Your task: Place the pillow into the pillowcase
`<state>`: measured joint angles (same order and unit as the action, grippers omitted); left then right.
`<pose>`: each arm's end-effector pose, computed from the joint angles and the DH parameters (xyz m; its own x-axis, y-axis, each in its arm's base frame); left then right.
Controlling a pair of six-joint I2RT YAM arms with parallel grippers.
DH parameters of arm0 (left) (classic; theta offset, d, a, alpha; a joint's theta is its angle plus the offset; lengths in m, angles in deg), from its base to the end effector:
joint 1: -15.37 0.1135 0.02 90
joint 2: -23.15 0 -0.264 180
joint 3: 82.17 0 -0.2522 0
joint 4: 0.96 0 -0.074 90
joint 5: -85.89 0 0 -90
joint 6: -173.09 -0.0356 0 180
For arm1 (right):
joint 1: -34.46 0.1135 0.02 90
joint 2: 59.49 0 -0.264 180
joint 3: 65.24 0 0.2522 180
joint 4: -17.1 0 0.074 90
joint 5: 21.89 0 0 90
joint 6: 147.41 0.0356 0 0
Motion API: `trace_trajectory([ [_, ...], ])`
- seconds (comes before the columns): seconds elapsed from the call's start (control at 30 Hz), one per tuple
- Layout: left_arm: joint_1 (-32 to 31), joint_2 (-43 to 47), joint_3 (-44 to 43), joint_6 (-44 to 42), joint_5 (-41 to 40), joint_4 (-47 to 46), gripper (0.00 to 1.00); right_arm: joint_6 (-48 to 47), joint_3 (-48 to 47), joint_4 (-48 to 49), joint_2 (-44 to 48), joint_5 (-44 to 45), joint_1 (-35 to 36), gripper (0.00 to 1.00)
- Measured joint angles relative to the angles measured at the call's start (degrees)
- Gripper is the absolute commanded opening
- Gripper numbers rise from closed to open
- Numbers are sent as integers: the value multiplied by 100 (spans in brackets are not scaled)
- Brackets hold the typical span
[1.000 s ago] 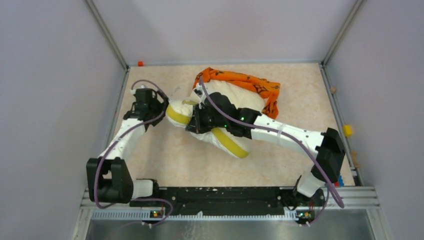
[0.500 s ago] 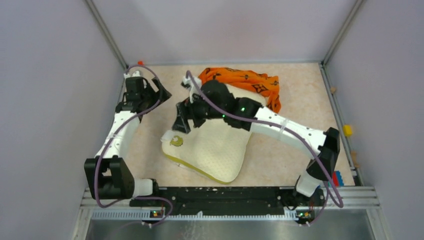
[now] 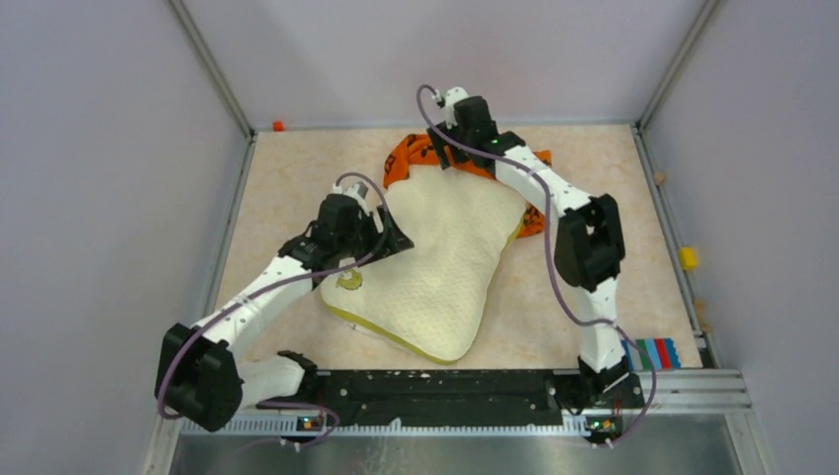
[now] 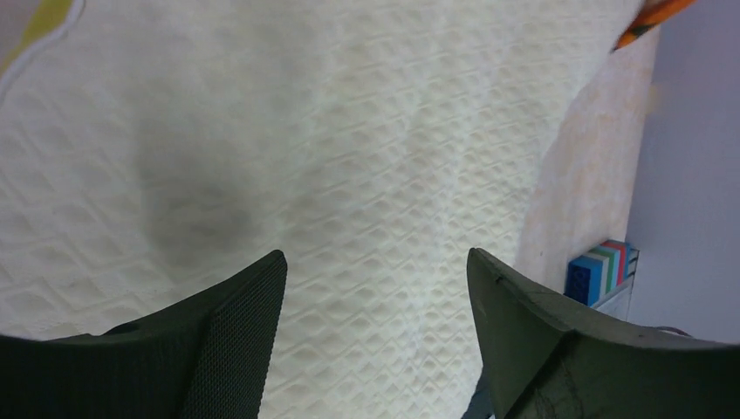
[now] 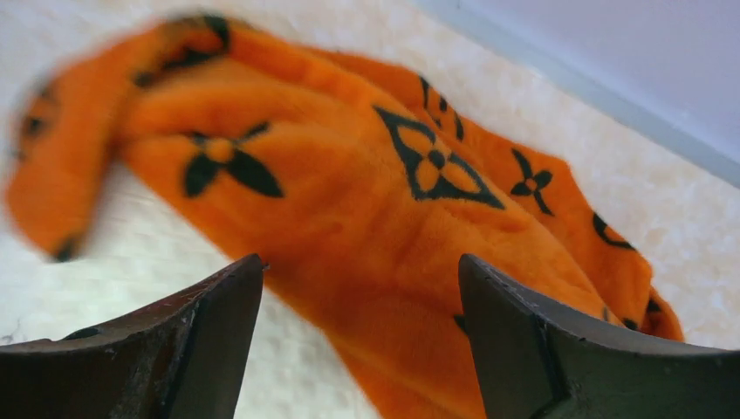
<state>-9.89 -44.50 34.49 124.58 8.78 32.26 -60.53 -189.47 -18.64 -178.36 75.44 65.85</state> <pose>0.2293 -0.1170 0.2725 -0.7943 -0.3393 -0.5040 0.0665 0.7760 -0.6272 0.4231 0.2528 0.3130 -0.4081 -0.3122 -0.8579 -0.4455 0.8883 -0.1114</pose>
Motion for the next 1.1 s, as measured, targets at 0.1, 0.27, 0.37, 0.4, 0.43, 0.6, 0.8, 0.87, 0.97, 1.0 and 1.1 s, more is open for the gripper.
trace_trajectory([
  [0.1,-35,-199,638,275,-52,-361,57,-372,-26,4,-643,13,-105,77],
  [0.27,-26,-651,1237,562,-214,-907,22,-588,-15,90,-901,122,-35,28],
  [0.37,-24,-680,1436,721,-247,-1276,3,-597,-4,195,-817,533,90,0],
  [0.4,-28,-717,1475,763,-245,-1377,0,-634,28,216,-769,671,151,0],
  [0.43,-31,-756,1506,802,-243,-1462,0,-612,59,197,-697,874,245,0],
  [0.6,-31,-903,1628,837,-225,-1794,0,-326,66,-289,-208,1239,914,0],
  [0.8,-31,-901,1626,813,-258,-1810,0,393,831,-573,1196,1600,2087,0],
  [0.87,-31,-901,1600,798,-278,-1779,0,662,1198,-553,1635,1488,2317,0],
  [0.97,-28,-953,1508,750,-293,-1709,0,957,1899,-455,2028,1462,2483,0],
  [1.0,-26,-990,1460,726,-293,-1676,0,1056,2026,-505,2026,1521,2514,0],
  [1.1,31,-1091,1322,636,-258,-1600,0,1405,2284,-627,1788,1517,2402,41],
])
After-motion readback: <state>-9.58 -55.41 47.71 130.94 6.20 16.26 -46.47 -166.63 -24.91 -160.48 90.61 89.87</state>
